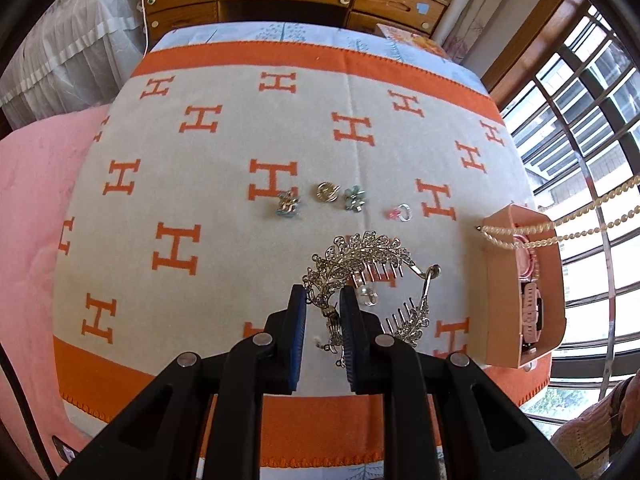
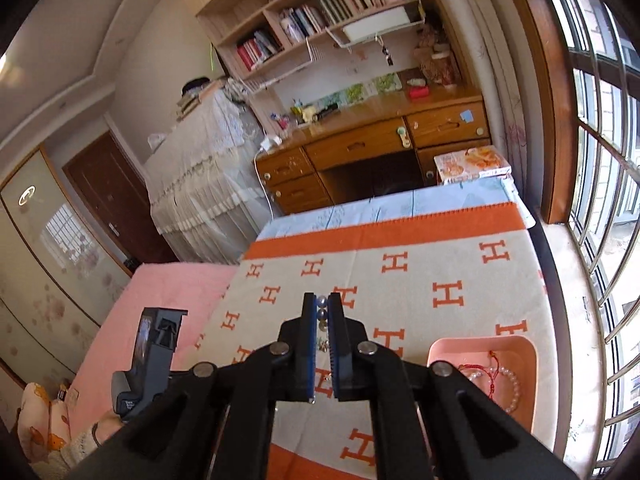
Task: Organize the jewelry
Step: 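Carry the hair comb and pearl necklace into the pink box and release both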
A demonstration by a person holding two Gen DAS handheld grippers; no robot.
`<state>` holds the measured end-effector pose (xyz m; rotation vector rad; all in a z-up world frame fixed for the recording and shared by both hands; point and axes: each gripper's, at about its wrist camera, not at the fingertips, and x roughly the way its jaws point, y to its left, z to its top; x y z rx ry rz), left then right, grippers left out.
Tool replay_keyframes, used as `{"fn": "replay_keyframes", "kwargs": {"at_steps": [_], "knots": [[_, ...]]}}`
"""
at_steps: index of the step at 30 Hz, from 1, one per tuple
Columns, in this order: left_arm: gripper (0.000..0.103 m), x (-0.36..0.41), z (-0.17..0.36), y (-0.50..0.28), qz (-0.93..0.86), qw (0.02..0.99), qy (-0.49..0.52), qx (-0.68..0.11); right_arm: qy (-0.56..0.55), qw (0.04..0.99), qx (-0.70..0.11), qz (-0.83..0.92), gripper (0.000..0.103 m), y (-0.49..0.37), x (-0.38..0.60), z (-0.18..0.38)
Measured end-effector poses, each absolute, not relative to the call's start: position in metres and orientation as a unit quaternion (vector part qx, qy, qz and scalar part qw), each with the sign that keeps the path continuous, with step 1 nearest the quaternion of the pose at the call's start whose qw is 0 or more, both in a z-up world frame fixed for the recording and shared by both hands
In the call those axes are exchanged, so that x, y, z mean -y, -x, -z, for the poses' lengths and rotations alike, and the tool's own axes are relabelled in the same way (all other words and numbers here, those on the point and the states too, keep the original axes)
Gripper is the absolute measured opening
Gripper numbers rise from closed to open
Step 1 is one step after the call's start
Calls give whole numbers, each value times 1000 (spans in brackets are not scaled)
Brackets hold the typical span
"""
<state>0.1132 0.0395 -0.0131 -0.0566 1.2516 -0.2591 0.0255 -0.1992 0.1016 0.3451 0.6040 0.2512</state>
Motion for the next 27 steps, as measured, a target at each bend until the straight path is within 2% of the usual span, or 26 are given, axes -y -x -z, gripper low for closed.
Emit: {"fn": "replay_keyframes", "kwargs": {"at_steps": [5, 11, 18, 27], "knots": [[15, -2, -20, -107, 162, 816, 6, -555, -177, 951, -236, -89, 5, 7, 225, -129], [15, 60, -44, -105, 216, 820, -21, -530, -174, 961, -212, -32, 5, 27, 253, -130], [15, 128, -37, -107, 262, 806, -35, -530, -189, 952, -242, 21, 5, 18, 282, -94], [15, 180, 8, -126, 266, 786, -50, -555, -198, 930, -306, 40, 6, -5, 303, -37]]}}
